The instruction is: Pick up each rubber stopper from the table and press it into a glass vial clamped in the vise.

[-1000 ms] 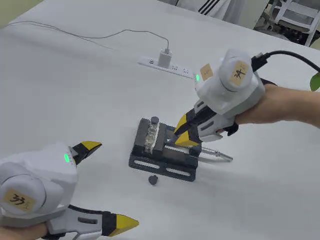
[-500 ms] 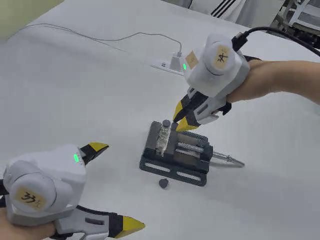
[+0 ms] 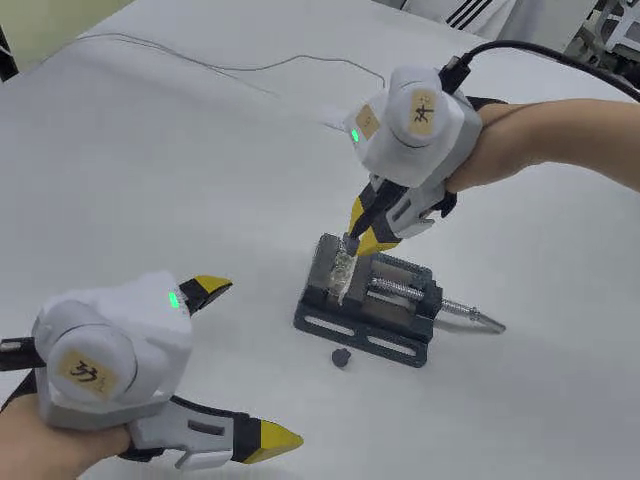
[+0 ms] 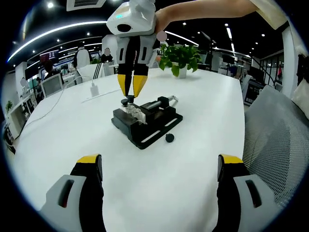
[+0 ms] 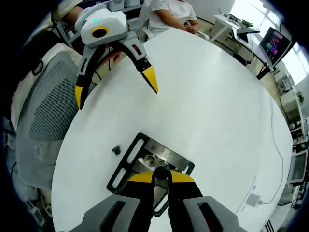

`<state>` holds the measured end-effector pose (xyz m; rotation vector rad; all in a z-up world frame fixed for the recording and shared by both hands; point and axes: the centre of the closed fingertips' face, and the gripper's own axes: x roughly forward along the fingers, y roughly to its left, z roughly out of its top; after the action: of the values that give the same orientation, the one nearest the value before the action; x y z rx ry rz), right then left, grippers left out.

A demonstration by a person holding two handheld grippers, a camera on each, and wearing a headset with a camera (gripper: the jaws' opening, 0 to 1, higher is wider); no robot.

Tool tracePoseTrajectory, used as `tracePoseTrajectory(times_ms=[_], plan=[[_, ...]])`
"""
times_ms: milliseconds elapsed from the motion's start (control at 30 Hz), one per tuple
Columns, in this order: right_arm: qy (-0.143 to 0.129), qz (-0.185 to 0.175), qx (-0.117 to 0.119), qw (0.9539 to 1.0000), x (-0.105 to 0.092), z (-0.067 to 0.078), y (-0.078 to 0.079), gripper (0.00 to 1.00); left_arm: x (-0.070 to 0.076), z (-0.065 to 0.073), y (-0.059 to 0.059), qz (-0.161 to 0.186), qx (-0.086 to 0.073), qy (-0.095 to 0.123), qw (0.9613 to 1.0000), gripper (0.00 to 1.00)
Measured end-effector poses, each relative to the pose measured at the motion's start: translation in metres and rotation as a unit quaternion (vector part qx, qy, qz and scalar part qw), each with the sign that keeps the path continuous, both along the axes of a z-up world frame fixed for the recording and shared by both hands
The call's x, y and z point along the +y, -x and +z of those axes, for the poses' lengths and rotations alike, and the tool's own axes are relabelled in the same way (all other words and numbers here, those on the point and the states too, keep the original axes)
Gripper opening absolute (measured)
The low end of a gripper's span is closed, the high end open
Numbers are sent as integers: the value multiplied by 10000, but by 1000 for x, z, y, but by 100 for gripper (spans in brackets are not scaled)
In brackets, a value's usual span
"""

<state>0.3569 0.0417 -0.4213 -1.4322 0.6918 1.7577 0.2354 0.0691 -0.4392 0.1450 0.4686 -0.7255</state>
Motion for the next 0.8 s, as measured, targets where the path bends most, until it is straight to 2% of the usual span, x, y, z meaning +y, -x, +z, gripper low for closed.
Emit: tracePoseTrajectory(times_ms=[167, 267, 600, 800], plan=[[80, 62, 20, 9999, 0, 0, 3, 5, 3, 1, -1, 82, 2, 76, 9999, 99], [141, 87, 22, 9999, -1, 0, 10, 5, 4, -1, 0, 87, 18, 76, 9999, 99], [275, 35, -34, 9996, -5, -5, 13, 5, 4, -7, 5, 113, 114, 162, 9997, 99], [251, -37, 32, 9997, -4, -5, 15, 5, 4, -10, 8, 123, 164, 178, 9996, 98]])
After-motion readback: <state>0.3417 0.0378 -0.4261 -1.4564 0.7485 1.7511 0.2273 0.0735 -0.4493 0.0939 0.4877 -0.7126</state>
